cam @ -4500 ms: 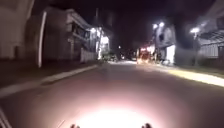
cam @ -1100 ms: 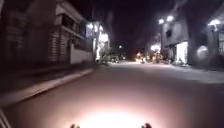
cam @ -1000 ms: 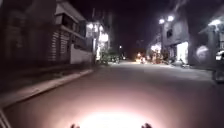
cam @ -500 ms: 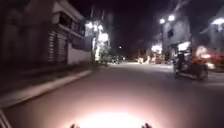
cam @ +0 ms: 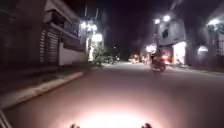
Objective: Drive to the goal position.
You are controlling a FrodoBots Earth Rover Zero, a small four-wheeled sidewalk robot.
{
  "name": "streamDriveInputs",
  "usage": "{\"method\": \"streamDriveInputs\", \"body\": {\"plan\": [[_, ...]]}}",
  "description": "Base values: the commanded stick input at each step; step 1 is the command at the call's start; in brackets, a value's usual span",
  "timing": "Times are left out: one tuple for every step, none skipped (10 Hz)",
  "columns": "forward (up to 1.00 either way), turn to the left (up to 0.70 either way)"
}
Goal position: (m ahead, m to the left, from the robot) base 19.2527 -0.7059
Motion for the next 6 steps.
{"method": "streamDriveInputs", "body": {"plan": [[0.7,0.0],[0.7,0.0],[0.7,0.0],[0.7,0.0],[0.7,0.0],[0.7,-0.29]]}}
